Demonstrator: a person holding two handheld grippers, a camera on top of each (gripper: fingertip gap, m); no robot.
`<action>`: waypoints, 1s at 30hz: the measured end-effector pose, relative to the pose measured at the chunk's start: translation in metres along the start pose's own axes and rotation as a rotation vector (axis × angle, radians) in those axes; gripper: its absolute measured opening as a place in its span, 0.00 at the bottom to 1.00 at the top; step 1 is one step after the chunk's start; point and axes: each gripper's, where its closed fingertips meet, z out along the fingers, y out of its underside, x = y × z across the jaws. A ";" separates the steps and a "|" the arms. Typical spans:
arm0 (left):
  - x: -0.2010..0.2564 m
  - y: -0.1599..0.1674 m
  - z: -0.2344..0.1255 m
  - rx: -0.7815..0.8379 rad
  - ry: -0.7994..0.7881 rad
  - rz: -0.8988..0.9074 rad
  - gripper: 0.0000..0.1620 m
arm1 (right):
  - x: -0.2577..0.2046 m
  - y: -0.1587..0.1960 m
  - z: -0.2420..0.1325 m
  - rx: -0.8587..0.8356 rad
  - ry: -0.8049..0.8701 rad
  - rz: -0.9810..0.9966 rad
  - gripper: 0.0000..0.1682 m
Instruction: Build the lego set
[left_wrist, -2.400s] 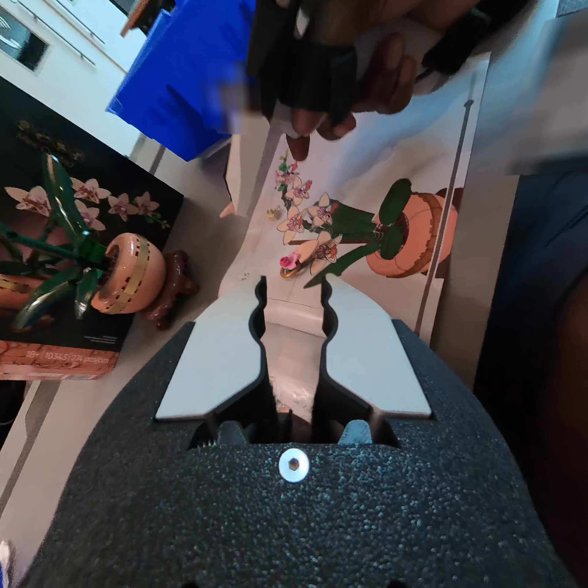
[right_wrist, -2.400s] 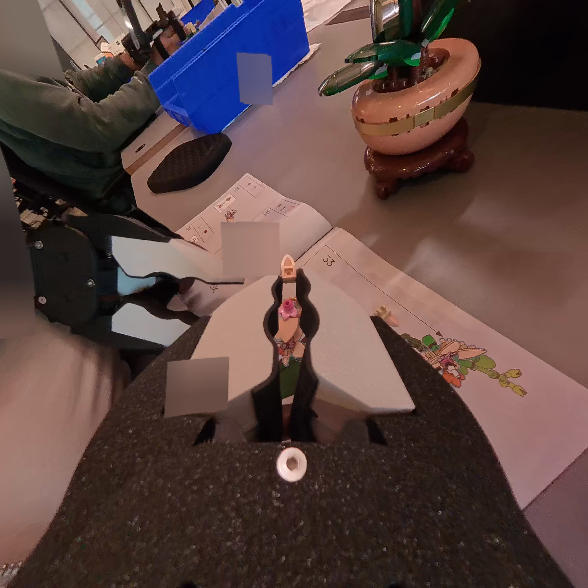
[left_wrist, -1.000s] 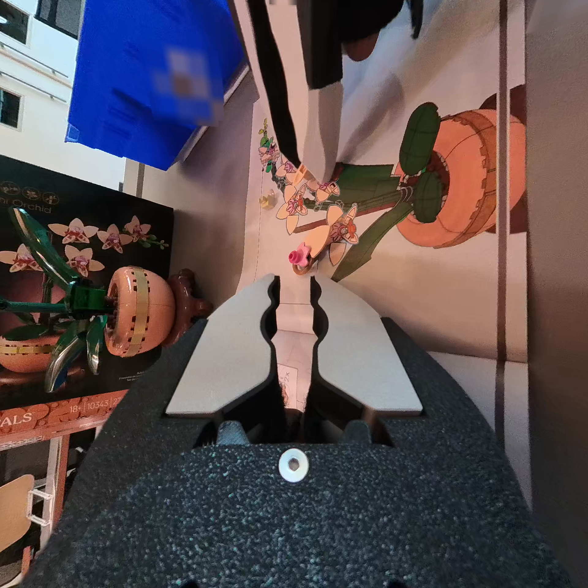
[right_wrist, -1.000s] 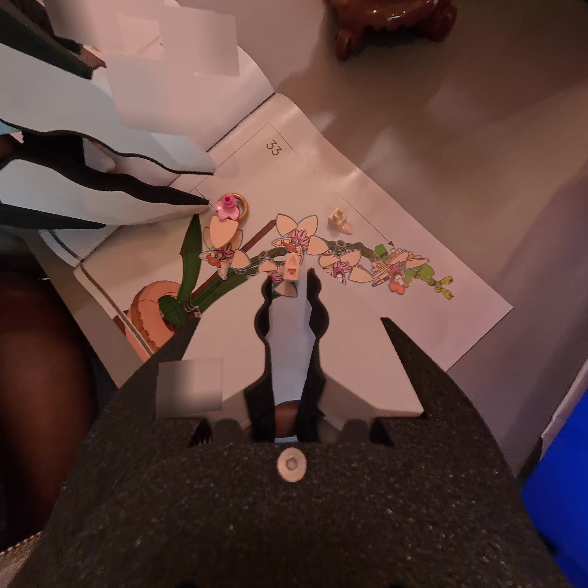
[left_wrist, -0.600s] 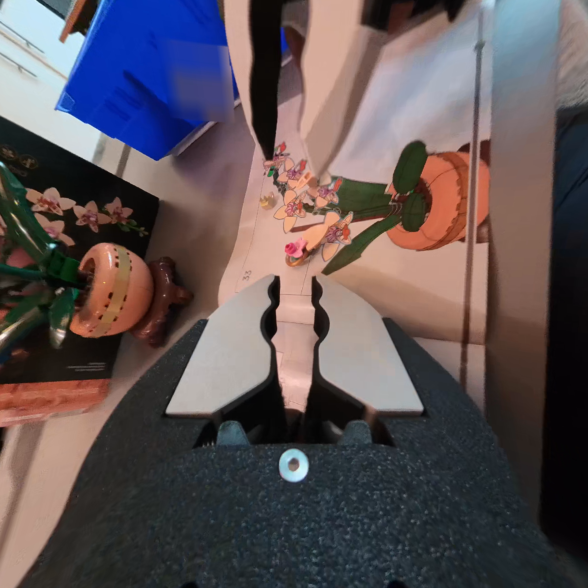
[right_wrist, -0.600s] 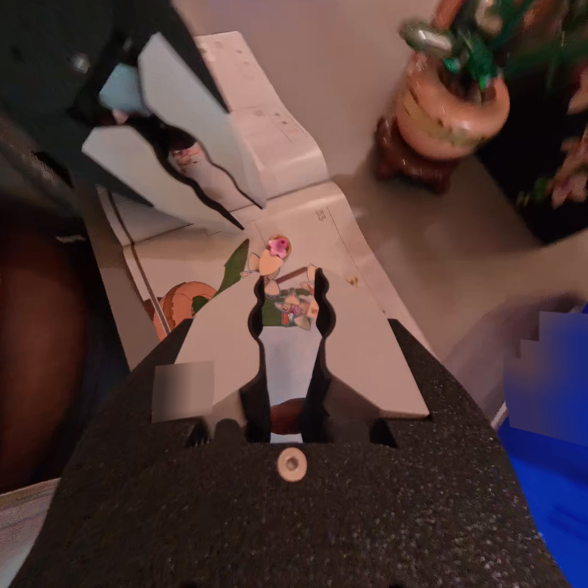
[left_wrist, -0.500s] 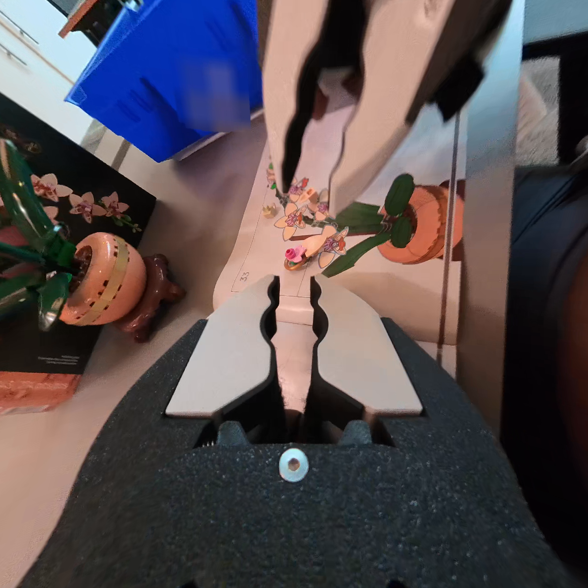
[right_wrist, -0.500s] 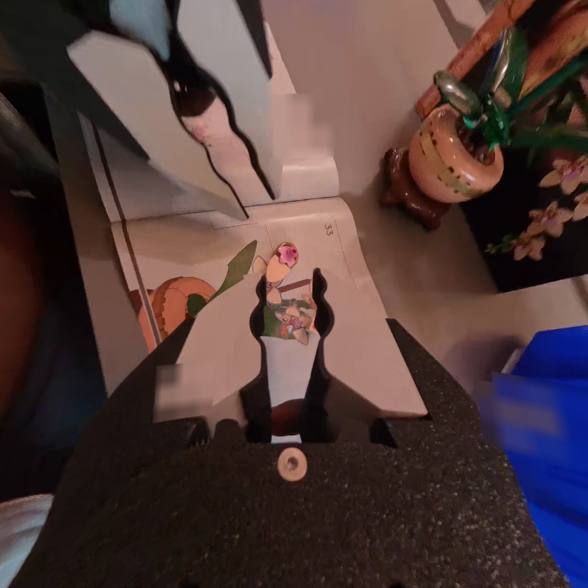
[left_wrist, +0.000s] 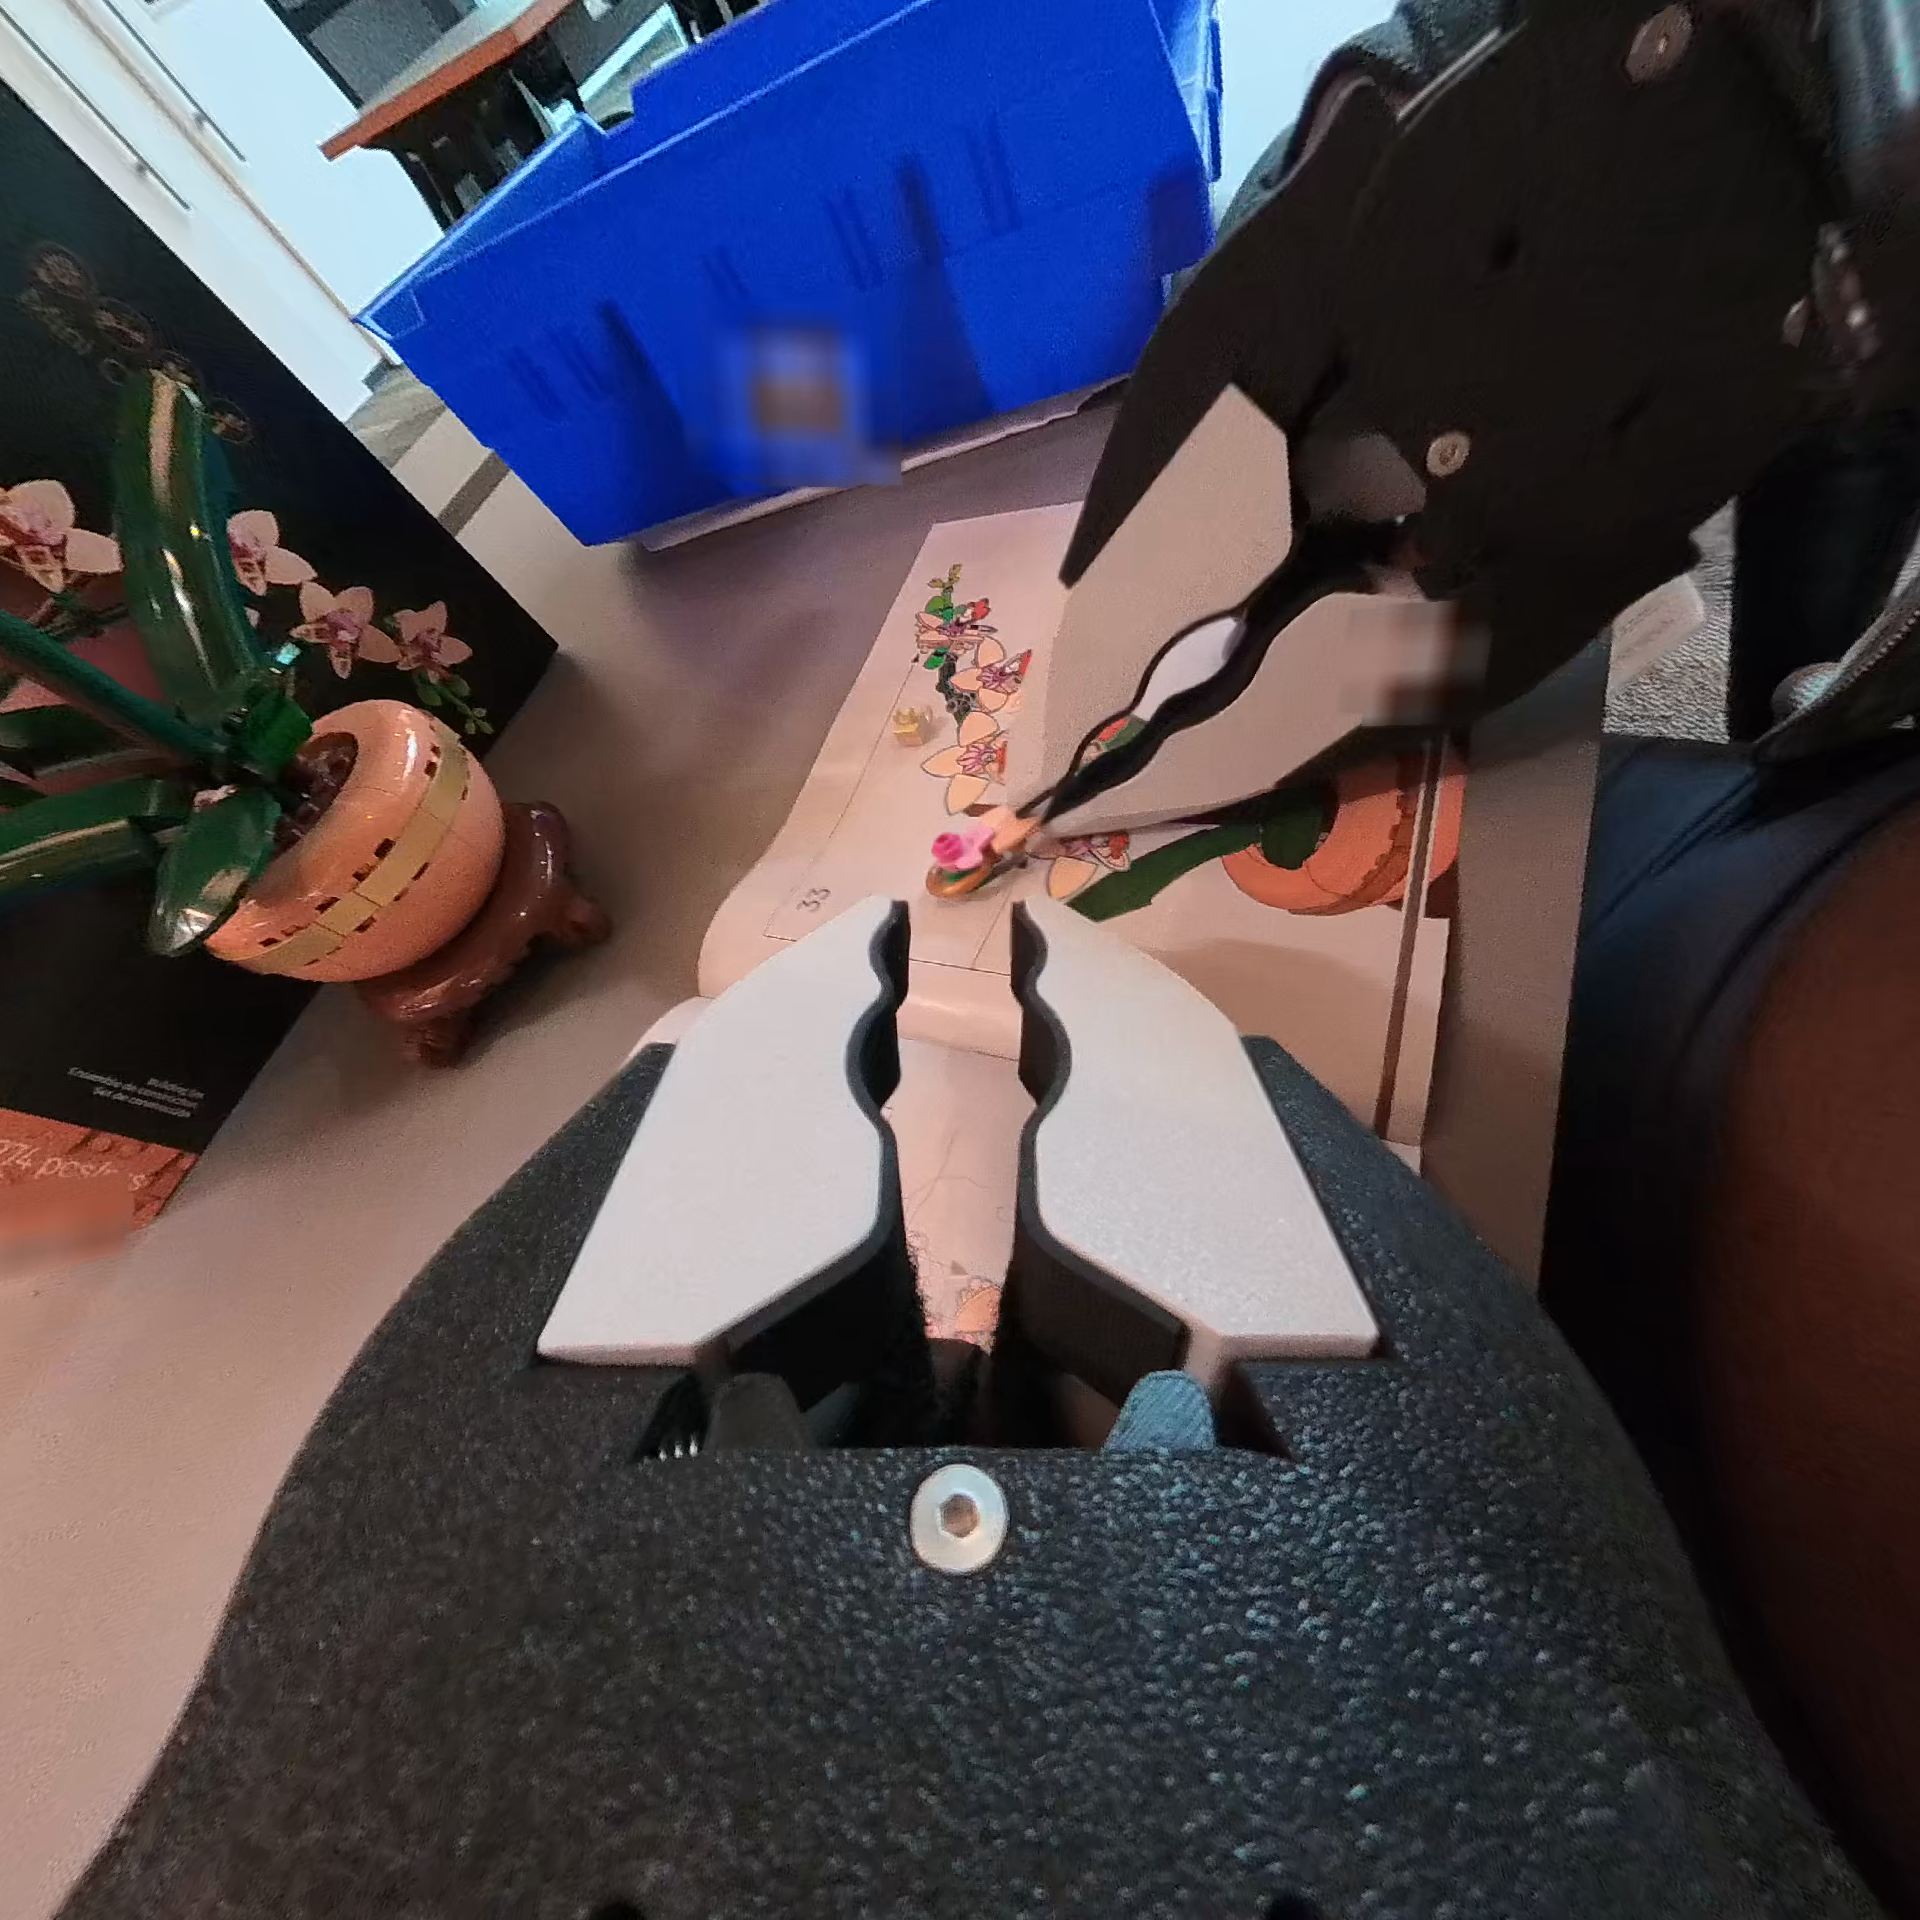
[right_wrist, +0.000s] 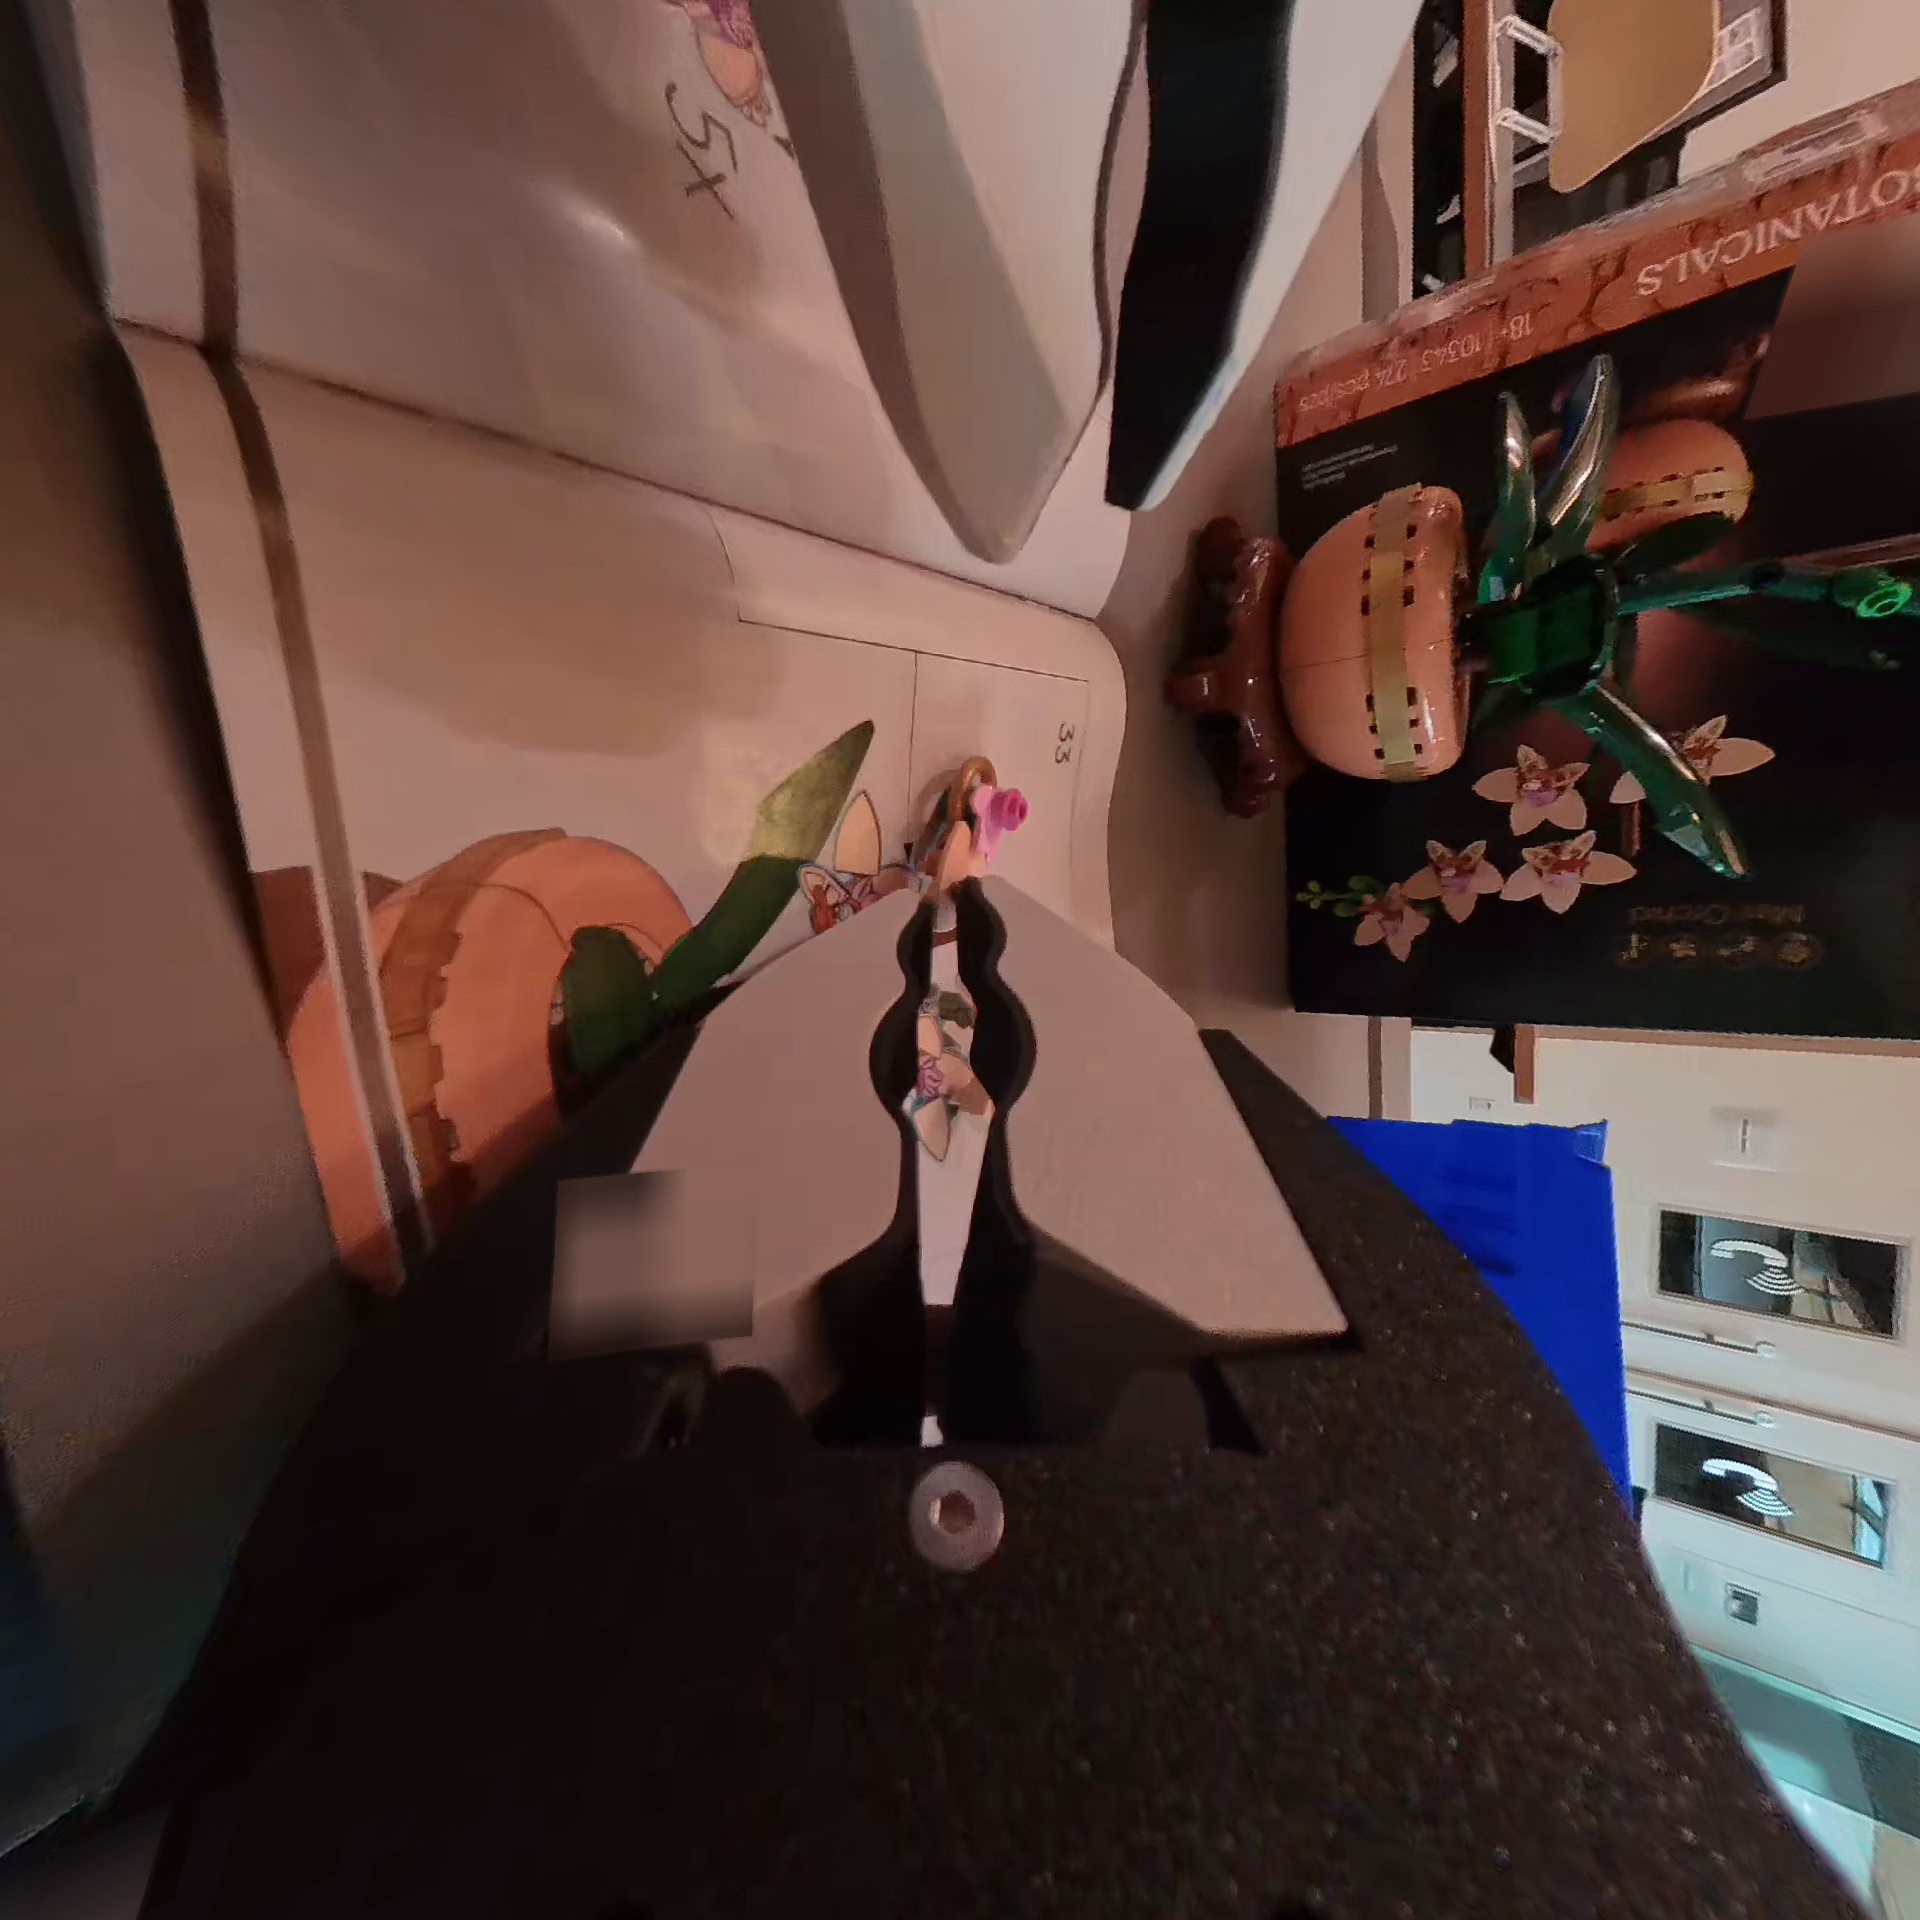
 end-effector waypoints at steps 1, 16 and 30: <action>-0.002 0.000 0.000 0.000 -0.017 0.010 0.12 | 0.001 -0.001 0.000 0.008 0.000 0.009 0.03; -0.009 -0.013 0.025 -0.151 -0.217 0.657 0.20 | 0.025 -0.026 -0.031 0.072 -0.335 0.323 0.02; -0.006 -0.045 0.011 0.217 -0.069 0.111 0.10 | 0.060 -0.060 -0.064 0.469 -0.325 0.618 0.17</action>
